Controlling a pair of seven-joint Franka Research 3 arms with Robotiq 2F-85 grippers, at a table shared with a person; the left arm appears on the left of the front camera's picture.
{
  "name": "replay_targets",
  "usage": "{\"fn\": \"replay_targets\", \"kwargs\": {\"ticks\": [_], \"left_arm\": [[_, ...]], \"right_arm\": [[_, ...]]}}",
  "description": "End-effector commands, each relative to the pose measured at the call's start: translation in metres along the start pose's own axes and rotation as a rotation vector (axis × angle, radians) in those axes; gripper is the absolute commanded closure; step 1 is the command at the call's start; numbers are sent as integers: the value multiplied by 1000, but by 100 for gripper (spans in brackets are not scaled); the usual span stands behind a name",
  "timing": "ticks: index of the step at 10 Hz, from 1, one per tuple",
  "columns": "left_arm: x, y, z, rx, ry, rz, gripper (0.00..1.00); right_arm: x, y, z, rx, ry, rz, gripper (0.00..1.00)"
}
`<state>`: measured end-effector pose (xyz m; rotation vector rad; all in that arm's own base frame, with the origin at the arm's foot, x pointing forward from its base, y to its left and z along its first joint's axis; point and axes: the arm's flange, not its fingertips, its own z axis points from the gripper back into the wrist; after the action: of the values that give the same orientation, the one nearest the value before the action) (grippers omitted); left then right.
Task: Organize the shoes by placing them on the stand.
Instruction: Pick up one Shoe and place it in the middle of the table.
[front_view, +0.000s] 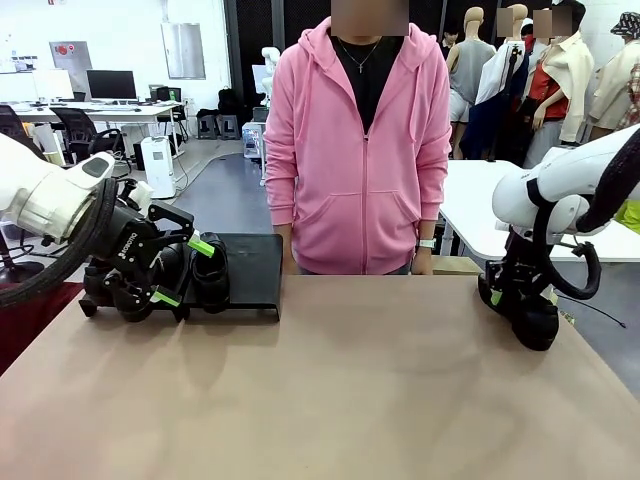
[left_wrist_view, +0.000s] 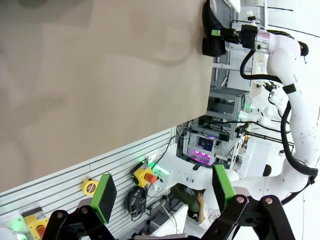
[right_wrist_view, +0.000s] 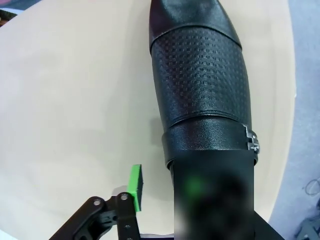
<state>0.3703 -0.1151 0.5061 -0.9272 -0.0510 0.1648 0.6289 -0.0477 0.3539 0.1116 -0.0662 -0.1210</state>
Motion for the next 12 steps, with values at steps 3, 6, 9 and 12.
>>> {"fn": "replay_targets", "kwargs": {"ticks": [3,6,9,12], "left_arm": [[0,0,1,-1,6,-3,0],[0,0,1,-1,6,-3,0],[0,0,1,-1,6,-3,0],[0,0,1,-1,6,-3,0]], "right_arm": [[-1,4,4,-58,-60,-25,100],[-25,0,27,-67,-103,-25,100],[-168,10,101,55,-25,-33,100],[-237,-12,132,146,-164,-14,100]]}}
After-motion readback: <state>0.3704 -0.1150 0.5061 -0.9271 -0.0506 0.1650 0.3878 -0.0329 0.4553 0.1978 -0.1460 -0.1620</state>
